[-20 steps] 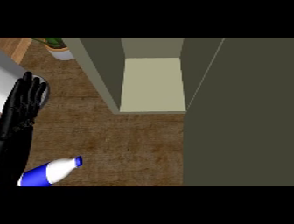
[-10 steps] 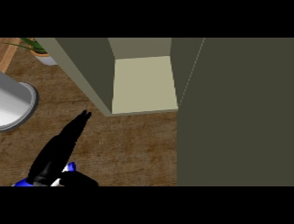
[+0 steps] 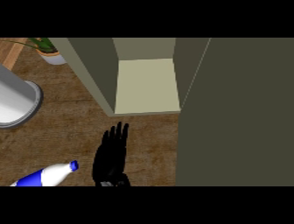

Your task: Pick up the bottled water, place it into the cabinet and close the cabinet

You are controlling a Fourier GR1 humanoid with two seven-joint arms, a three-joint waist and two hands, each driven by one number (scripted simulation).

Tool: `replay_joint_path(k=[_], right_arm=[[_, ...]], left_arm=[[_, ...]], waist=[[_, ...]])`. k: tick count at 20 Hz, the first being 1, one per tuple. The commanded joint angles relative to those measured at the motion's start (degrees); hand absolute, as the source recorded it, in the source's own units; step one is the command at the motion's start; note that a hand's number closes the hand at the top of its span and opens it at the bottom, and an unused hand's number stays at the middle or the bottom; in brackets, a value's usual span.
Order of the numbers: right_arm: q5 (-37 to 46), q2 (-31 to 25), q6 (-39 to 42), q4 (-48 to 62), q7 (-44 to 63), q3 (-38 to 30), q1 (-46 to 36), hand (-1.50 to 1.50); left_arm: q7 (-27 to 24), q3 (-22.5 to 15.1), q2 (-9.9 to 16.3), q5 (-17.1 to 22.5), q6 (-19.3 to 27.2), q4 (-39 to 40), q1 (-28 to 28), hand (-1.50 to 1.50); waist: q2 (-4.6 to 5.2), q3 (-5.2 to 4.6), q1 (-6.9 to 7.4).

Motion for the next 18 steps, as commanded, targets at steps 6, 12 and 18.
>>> replay_joint_path(k=[6,12,18], right_arm=[[3.0,-1.0,2.1,-10.6,-6.2,5.4,19.0,-1.5],[3.6,-1.6,2.8,-11.1,-9.4,6.8,22.8,-1.5],[10.0,-1.1,0.6,-13.6,-9.9,13.3,25.9,-1.5]], left_arm=[[4.5,-0.5,-2.1,-5.0,3.0,8.1,-1.7,-1.5],[4.1,6.4,3.7,-2.1,-1.0,3.7,-1.5,-1.5],[0.3,14.3,10.6,3.7,-1.5,0.3,2.6,-1.5]], waist=[[-0.1,-0.06,1.76],[-0.12,-0.06,2.0],[-0.13,-0.15,2.35]])
